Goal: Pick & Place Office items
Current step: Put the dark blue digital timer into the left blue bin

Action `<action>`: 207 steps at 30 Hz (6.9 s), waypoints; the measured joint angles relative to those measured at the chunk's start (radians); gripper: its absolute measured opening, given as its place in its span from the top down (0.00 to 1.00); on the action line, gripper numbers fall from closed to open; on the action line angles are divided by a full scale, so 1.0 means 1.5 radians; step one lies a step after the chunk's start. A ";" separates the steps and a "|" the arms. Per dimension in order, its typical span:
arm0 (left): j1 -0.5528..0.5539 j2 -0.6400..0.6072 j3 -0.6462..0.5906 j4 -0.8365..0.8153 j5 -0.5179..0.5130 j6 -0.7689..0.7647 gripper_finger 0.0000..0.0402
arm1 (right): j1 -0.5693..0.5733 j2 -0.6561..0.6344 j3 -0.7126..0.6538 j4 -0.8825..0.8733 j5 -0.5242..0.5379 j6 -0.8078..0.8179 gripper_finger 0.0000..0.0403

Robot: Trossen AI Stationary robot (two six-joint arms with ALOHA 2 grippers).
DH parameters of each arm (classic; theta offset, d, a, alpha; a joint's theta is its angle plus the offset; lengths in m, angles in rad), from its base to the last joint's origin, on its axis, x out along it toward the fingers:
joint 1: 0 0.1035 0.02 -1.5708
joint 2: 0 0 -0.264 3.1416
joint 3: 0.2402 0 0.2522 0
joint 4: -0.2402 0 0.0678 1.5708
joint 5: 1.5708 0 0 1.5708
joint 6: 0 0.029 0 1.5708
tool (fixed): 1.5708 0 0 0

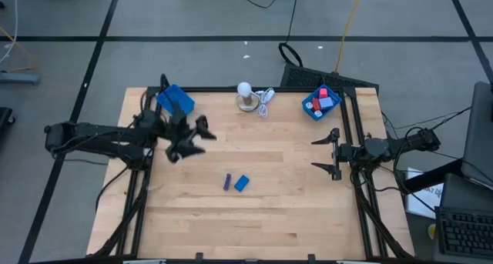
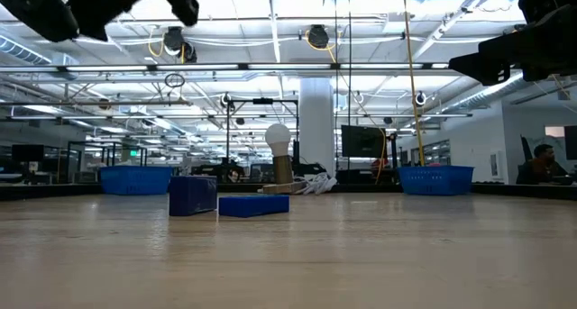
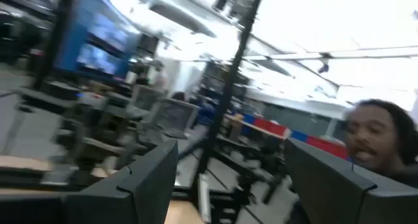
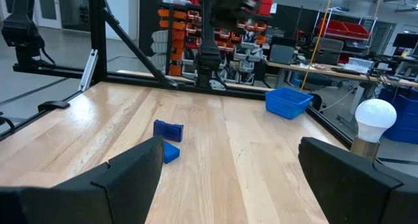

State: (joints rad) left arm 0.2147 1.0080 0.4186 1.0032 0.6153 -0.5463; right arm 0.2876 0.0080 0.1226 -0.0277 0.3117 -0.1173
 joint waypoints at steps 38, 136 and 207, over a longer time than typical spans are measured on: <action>-0.356 0.493 0.458 -1.056 -0.400 -0.470 0.30 | 0.000 0.000 0.000 0.000 0.000 0.000 0.15; -0.318 0.549 0.457 -1.016 -0.404 -0.560 0.39 | 0.000 0.000 0.000 0.000 0.000 0.000 0.15; -0.357 0.408 0.457 -0.690 -0.635 -0.024 0.85 | 0.000 0.000 0.000 0.000 0.000 0.000 0.15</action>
State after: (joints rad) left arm -0.3208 1.6203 1.1041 -0.0322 -0.3370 -0.5817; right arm 0.2878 0.0078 0.1226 -0.0275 0.3117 -0.1173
